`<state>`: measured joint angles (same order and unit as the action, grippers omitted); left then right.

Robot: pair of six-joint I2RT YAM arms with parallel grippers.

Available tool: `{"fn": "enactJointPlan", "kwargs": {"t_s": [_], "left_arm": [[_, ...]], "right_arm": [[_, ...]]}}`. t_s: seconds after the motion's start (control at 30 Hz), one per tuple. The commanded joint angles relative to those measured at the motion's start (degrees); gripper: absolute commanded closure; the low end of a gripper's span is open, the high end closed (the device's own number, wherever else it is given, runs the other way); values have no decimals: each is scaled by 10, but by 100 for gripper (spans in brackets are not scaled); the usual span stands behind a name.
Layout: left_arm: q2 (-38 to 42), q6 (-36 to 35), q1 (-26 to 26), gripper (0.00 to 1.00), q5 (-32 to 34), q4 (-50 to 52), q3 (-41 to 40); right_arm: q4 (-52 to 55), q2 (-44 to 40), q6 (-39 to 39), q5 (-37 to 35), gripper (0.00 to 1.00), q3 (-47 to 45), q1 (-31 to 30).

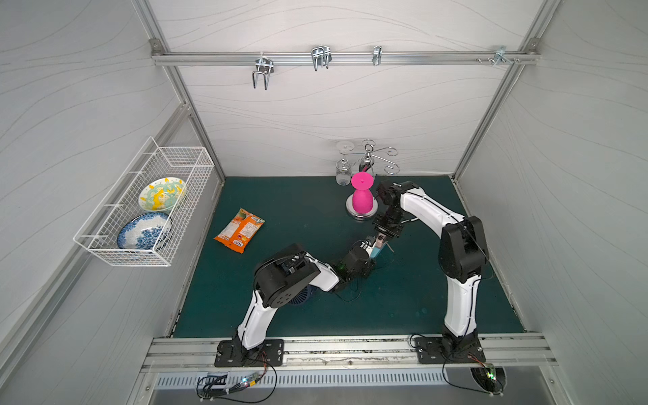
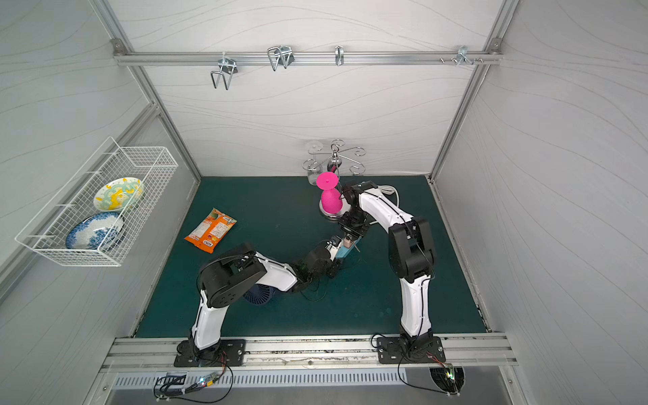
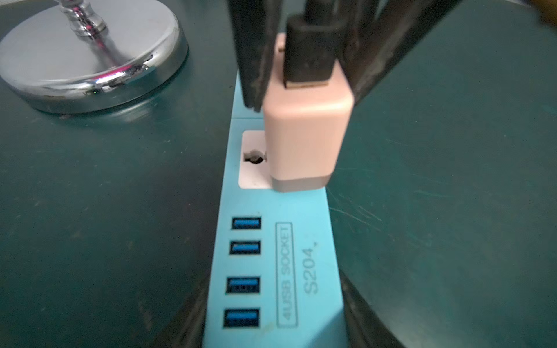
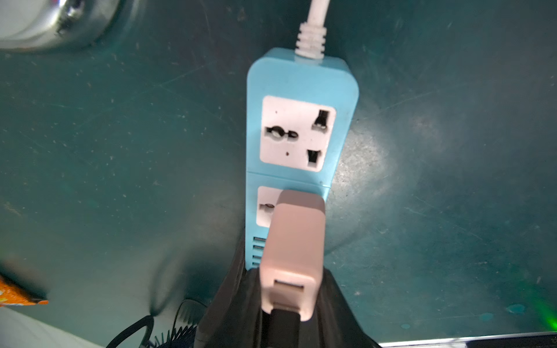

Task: Unplug the desk fan from the power strip
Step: Remove the plug from the socket.

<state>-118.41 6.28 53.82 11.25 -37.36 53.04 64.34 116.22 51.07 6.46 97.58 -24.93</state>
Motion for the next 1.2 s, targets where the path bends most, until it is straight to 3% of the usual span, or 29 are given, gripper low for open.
{"fn": "enactJointPlan", "kwargs": {"t_s": [0.0,0.3,0.67,1.17], "left_arm": [[-25,9,-5,71,-1,56,-2],[-26,9,-7,71,1,67,5],[-26,-1,-5,72,-2,79,16],[-25,-4,-6,72,1,81,10]], "right_arm": [[-9,-32,-13,-19,99,-25,21],[-56,-97,-18,-25,99,-111,22],[18,-22,-38,-65,99,9,-5],[-10,-29,-17,-8,99,-21,29]]}}
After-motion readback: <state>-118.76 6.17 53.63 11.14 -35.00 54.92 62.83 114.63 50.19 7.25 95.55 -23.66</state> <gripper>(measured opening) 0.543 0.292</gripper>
